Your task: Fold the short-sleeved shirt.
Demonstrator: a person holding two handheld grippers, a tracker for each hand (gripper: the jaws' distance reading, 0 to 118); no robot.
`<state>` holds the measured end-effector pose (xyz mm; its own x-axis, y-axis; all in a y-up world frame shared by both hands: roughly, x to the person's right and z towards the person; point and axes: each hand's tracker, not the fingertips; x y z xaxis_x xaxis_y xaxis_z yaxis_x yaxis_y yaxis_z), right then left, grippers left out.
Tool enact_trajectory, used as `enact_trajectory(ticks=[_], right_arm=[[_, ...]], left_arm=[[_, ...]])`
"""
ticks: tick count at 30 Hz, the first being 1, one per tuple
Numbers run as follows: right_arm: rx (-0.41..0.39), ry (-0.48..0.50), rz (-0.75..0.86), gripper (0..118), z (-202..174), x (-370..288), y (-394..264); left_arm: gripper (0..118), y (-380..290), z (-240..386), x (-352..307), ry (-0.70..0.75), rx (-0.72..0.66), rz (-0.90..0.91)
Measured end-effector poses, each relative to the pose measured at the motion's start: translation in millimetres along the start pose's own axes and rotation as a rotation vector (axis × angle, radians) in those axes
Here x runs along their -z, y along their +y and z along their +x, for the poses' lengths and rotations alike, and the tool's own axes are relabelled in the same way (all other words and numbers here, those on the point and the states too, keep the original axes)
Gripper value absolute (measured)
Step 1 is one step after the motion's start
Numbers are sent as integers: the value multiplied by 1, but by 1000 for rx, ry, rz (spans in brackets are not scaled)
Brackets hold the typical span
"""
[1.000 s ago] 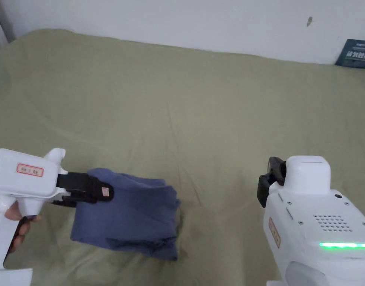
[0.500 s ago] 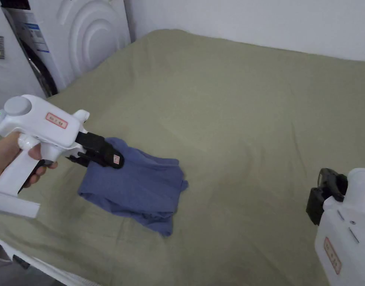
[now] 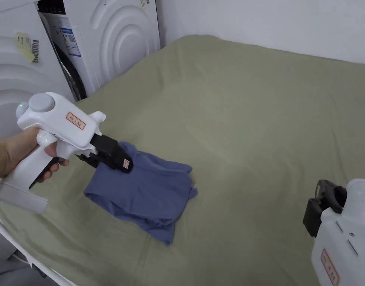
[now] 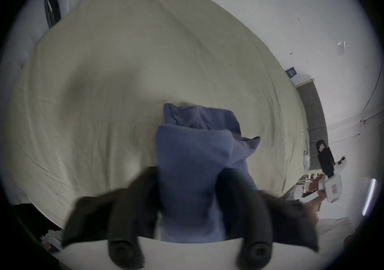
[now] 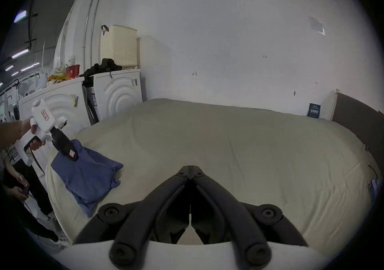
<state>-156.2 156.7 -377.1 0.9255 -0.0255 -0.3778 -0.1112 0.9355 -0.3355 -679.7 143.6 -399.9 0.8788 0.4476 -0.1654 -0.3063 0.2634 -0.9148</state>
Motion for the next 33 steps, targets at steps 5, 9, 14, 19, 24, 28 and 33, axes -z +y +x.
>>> enact_trajectory(ticks=[5,9,14,19,24,28,33], right_arm=[[2,1,-9,0,12,-11,-1],[14,-3,-9,0,30,-29,4],[24,-22,20,0,73,-66,15],[23,-54,42,0,135,-111,29],[-8,-128,78,0,199,-157,39],[2,-184,95,0,244,-189,46],[-22,-253,124,0,280,-216,50]], left_arm=[[113,8,53,-9,25,10,90],[109,-26,97,-27,50,55,124],[13,-58,181,-17,-80,86,271],[0,-101,289,18,-82,181,402],[0,-155,432,61,114,326,682],[0,-200,524,80,203,391,887],[0,-237,600,83,220,485,979]])
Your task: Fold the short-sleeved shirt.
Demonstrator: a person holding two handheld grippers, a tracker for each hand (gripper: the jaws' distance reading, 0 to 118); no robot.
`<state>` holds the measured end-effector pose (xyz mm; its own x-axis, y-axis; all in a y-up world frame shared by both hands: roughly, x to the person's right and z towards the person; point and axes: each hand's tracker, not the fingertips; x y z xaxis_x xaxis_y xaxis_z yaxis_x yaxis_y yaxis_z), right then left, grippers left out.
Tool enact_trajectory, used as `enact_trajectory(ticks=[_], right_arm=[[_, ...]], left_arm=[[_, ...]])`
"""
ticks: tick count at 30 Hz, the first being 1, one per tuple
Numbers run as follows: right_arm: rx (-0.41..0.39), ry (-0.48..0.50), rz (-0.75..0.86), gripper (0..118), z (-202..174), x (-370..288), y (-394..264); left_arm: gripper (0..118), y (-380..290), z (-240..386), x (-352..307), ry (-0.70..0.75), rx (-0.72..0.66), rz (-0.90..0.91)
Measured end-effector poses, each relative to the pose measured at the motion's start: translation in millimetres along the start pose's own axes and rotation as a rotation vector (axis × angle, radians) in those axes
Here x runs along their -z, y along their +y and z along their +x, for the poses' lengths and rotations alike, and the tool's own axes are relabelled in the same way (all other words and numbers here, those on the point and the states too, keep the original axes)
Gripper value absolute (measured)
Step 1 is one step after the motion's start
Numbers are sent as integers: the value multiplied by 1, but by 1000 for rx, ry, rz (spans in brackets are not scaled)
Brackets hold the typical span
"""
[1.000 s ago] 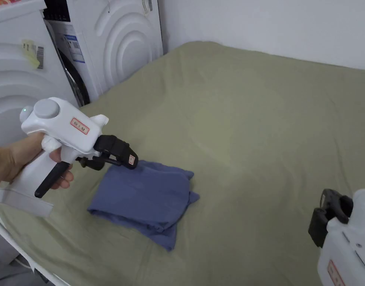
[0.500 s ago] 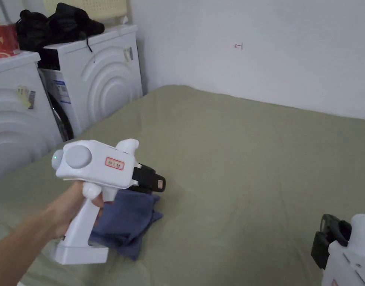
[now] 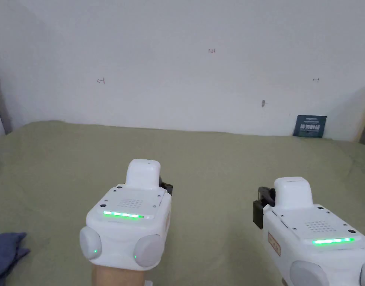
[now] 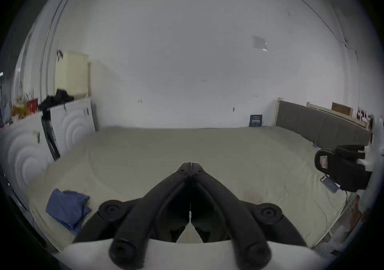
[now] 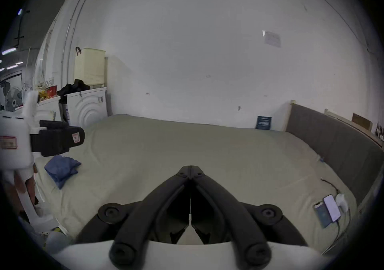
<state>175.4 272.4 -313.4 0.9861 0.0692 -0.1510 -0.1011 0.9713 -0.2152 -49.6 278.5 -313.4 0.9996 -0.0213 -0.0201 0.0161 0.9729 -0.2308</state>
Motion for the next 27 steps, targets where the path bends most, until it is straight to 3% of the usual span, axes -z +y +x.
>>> enact_trajectory(ticks=[5,9,14,21,22,23,24,25,26,27], right_arm=[[26,-61,37,0,24,-15,4],[37,-79,47,0,34,-20,6],[38,-90,68,0,33,-26,9],[53,-89,83,2,26,-26,15],[52,-104,92,8,25,-26,15],[41,-133,106,26,24,-27,15],[35,-147,109,74,23,-27,15],[35,-145,101,114,24,-26,16],[39,-144,83,116,26,-23,17],[-24,-54,78,114,23,-23,20]], left_arm=[[0,10,33,-16,26,56,51],[0,15,33,-21,-10,19,36],[0,17,17,-24,-71,-56,9],[4,17,17,-28,-18,-11,25],[14,17,15,-27,-10,-12,22],[37,16,15,-26,0,-3,17],[91,15,15,-24,5,11,10],[118,15,17,-20,45,41,-43],[117,15,13,-18,10,6,-39],[118,16,10,-29,-6,-34,43]])
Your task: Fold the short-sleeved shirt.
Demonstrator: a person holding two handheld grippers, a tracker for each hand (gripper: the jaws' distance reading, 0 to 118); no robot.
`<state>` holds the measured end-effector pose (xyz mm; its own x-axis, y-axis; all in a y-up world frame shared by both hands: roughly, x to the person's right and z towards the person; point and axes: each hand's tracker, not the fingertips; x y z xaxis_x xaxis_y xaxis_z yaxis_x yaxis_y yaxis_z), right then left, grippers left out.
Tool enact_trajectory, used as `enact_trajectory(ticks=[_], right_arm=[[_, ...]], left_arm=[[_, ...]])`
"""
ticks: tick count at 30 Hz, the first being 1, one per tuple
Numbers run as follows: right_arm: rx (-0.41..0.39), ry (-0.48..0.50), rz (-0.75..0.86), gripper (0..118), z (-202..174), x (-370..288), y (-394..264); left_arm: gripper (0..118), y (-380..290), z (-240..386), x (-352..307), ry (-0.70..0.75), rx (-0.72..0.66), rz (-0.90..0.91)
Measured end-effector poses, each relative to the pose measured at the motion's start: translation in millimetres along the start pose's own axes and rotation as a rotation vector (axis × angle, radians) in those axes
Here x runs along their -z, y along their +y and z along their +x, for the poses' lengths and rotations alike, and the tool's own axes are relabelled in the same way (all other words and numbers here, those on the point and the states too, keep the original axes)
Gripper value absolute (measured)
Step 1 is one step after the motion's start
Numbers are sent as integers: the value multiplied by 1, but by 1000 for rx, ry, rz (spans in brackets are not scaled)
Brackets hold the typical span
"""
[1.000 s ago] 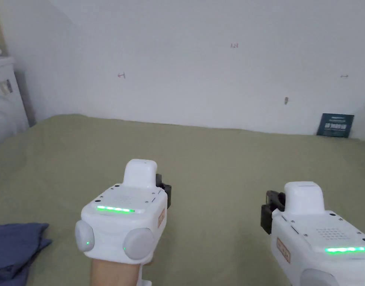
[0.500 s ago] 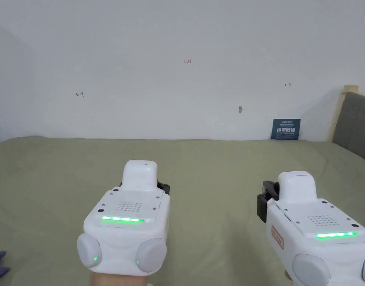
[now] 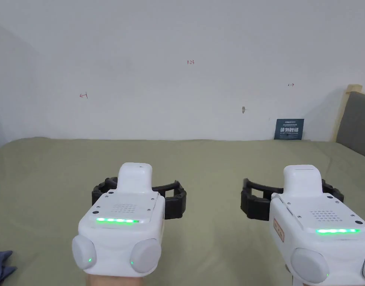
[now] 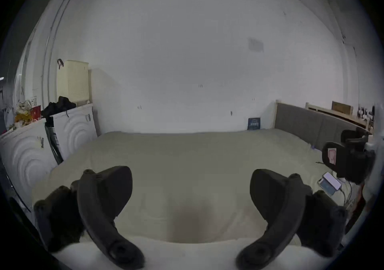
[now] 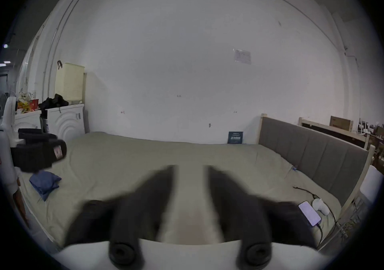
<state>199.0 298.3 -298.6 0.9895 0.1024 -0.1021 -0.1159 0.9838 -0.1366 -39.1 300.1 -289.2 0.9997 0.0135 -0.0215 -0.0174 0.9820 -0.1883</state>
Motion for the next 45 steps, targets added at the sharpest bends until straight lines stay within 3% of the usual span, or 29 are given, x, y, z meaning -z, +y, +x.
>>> enact_trajectory(ticks=[1,7,10,13,34,45], right_arm=[[46,-75,27,118,3,-1,7],[54,-62,28,118,1,-4,9],[55,-57,33,118,0,-8,9],[57,-38,32,118,-5,-10,15],[64,-14,2,118,-9,-21,-3],[61,-11,1,118,-9,-22,-5]], left_arm=[[118,4,1,0,48,50,-29],[118,-1,-1,0,14,24,-11],[118,1,6,-1,-18,81,-28],[118,6,10,-1,-52,21,-123],[118,5,1,-17,-17,-38,-109],[118,6,1,-16,13,1,-100]])
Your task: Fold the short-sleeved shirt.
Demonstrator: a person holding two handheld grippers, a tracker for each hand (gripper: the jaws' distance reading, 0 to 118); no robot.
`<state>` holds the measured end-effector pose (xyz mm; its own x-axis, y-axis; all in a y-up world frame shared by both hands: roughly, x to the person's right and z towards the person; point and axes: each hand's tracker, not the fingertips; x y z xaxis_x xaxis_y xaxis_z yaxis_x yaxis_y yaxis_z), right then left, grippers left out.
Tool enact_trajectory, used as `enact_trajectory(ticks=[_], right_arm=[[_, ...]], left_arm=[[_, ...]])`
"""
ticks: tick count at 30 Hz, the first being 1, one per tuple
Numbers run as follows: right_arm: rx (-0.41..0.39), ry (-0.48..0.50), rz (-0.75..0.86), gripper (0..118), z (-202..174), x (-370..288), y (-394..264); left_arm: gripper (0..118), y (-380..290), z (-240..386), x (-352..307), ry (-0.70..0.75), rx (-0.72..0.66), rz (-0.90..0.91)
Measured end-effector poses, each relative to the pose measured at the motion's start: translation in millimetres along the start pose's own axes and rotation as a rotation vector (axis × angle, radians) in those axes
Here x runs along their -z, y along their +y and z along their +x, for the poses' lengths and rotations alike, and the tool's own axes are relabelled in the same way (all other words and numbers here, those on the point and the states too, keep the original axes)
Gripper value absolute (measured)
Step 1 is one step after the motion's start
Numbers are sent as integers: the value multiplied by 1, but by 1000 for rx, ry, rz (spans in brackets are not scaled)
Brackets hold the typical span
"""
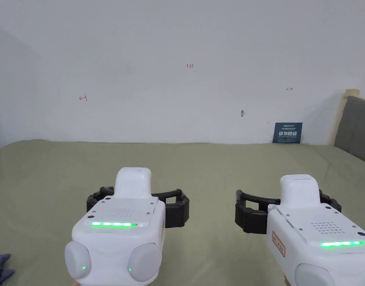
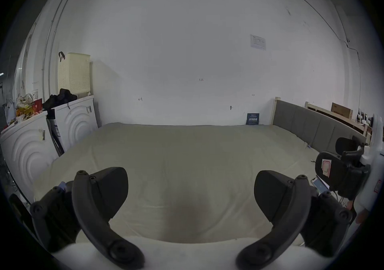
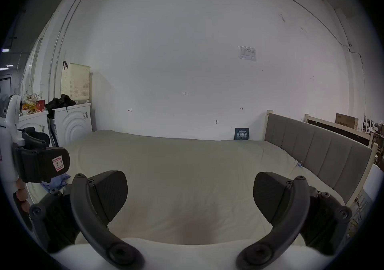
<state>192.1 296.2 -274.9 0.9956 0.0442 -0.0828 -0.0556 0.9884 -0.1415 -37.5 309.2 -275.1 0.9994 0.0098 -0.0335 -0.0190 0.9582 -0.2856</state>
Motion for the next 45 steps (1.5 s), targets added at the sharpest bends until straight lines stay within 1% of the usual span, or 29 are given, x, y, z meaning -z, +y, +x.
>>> enact_trajectory(ticks=[9,16,22,25,41,45], right_arm=[[12,8,-12,118,1,5,-2],[16,15,-18,118,-1,6,-3],[20,15,-14,118,0,7,-2],[21,15,-15,118,1,7,-1],[27,10,-12,118,1,6,0],[25,12,-12,118,0,6,0]], left_arm=[[118,3,-5,2,25,-26,-38],[118,2,-8,2,24,-26,-31],[118,1,-7,0,19,5,5],[118,3,-8,0,-4,-9,1],[118,-1,-6,-3,21,12,41],[118,-1,-8,-3,12,-4,39]])
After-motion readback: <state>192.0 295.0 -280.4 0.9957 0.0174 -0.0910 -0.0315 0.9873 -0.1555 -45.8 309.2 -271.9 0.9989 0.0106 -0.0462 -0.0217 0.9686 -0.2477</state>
